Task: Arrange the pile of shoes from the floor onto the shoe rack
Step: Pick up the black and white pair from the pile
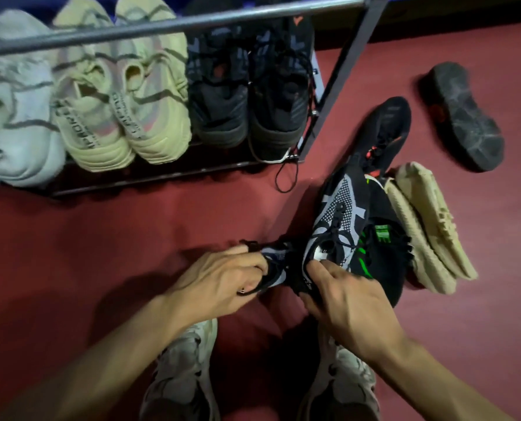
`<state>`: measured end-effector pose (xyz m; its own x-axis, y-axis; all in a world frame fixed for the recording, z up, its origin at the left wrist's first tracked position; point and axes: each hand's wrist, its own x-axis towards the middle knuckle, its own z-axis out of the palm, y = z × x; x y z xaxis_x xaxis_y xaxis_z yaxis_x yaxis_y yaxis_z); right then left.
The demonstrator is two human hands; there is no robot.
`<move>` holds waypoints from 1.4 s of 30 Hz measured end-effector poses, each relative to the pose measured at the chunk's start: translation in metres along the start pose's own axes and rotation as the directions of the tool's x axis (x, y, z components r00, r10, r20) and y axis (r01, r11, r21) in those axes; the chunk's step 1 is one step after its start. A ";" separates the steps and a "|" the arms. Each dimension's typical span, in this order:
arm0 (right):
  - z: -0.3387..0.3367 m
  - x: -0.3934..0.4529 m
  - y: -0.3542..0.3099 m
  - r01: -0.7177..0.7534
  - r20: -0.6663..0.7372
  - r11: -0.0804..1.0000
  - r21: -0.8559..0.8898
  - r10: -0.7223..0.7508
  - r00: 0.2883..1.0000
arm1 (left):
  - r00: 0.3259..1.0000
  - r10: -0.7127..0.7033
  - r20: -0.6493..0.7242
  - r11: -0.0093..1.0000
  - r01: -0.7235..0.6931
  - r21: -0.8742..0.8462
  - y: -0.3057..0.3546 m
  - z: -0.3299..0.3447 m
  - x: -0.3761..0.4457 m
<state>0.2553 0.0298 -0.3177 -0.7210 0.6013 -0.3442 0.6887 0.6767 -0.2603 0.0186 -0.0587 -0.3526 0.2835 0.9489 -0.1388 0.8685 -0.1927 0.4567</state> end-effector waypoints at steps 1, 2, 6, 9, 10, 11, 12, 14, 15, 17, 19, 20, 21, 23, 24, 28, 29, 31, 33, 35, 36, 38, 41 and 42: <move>0.004 0.004 -0.001 0.001 0.026 1.000 -0.003 -0.001 1.000 | 1.000 0.000 0.009 1.000 0.000 0.008 -0.002 0.005 -0.007; 0.007 0.007 -0.002 -0.002 0.049 1.000 -0.012 0.002 0.999 | 1.000 -0.008 0.015 1.000 0.007 0.024 -0.005 0.011 -0.013; 0.013 0.014 -0.008 0.015 0.079 0.999 -0.050 -0.011 0.997 | 0.993 -0.094 0.073 0.996 0.093 0.012 -0.024 0.028 -0.030; 0.015 0.014 -0.014 0.045 0.097 0.996 -0.083 -0.037 0.995 | 0.971 -0.089 0.221 0.993 0.103 -0.052 -0.038 0.035 -0.035; 0.017 0.014 -0.016 0.067 0.101 0.991 -0.113 -0.055 0.993 | 0.962 -0.058 0.266 0.996 0.076 -0.056 -0.041 0.033 -0.035; 0.020 0.015 -0.018 0.087 0.110 0.986 -0.139 -0.072 0.991 | 0.950 -0.041 0.310 0.997 0.059 -0.048 -0.044 0.033 -0.036; 0.023 0.016 -0.019 0.100 0.130 0.983 -0.151 -0.081 0.988 | 0.941 -0.033 0.336 0.998 0.048 -0.036 -0.049 0.033 -0.037; 0.028 0.021 -0.020 0.107 0.166 0.981 -0.159 -0.080 0.983 | 0.921 -0.056 0.387 0.997 0.073 -0.030 -0.056 0.038 -0.037; 0.028 0.023 -0.021 0.105 0.168 0.980 -0.168 -0.077 0.983 | 0.909 -0.086 0.408 0.994 0.107 -0.029 -0.059 0.040 -0.037; 0.025 0.026 -0.023 0.105 0.148 0.980 -0.172 -0.079 0.986 | 0.872 -0.133 0.472 0.982 0.181 -0.058 -0.066 0.049 -0.042; 0.019 0.028 -0.028 0.121 0.135 0.982 -0.144 -0.101 0.986 | 0.878 -0.144 0.457 0.978 0.197 -0.069 -0.063 0.051 -0.045; 0.014 0.028 -0.031 0.129 0.132 0.984 -0.127 -0.112 0.985 | 0.901 -0.154 0.406 0.977 0.199 -0.070 -0.059 0.047 -0.047; 0.009 0.029 -0.035 0.141 0.126 0.984 -0.113 -0.127 0.984 | 0.918 -0.183 0.352 0.973 0.221 -0.073 -0.056 0.038 -0.049; -0.004 0.032 -0.043 0.172 0.118 0.980 -0.101 -0.160 0.980 | 0.936 -0.255 0.242 0.951 0.288 -0.111 -0.051 0.016 -0.056; -0.010 0.033 -0.047 0.189 0.127 0.977 -0.098 -0.176 0.976 | 0.935 -0.288 0.208 0.940 0.317 -0.123 -0.051 0.007 -0.061; -0.023 0.037 -0.065 0.266 0.176 0.959 -0.095 -0.247 0.953 | 0.905 -0.403 0.135 0.900 0.418 -0.125 -0.057 -0.020 -0.083; -0.024 0.040 -0.072 0.291 0.191 0.953 -0.079 -0.272 0.943 | 0.895 -0.433 0.112 0.890 0.444 -0.108 -0.058 -0.026 -0.089; -0.027 0.045 -0.084 0.335 0.229 0.942 -0.016 -0.323 0.918 | 0.869 -0.493 0.031 0.865 0.494 -0.089 -0.055 -0.033 -0.097; -0.027 0.054 -0.099 0.382 0.237 0.924 0.020 -0.375 0.896 | 0.836 -0.547 -0.038 0.835 0.543 -0.087 -0.053 -0.037 -0.107; -0.027 0.068 -0.115 0.424 0.210 0.906 0.019 -0.418 0.884 | 0.803 -0.590 -0.090 0.807 0.583 -0.092 -0.056 -0.037 -0.112; -0.026 0.077 -0.123 0.442 0.193 0.897 0.022 -0.437 0.878 | 0.785 -0.610 -0.109 0.792 0.602 -0.102 -0.060 -0.037 -0.112; -0.020 0.097 -0.139 0.480 0.158 0.877 0.015 -0.476 0.865 | 0.749 -0.647 -0.143 0.763 0.636 -0.119 -0.073 -0.040 -0.109; -0.011 0.135 -0.157 0.481 0.087 0.875 -0.054 -0.475 0.875 | 0.714 -0.666 -0.218 0.745 0.653 -0.137 -0.098 -0.043 -0.099; -0.006 0.148 -0.161 0.474 0.059 0.876 -0.087 -0.470 0.881 | 0.702 -0.670 -0.240 0.741 0.654 -0.153 -0.106 -0.043 -0.095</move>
<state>0.0371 0.0129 -0.3215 -0.9543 0.1864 -0.2335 0.2552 0.9150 -0.3125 -0.1180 -0.1177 -0.3499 -0.4804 0.8557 -0.1924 0.7667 0.5163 0.3815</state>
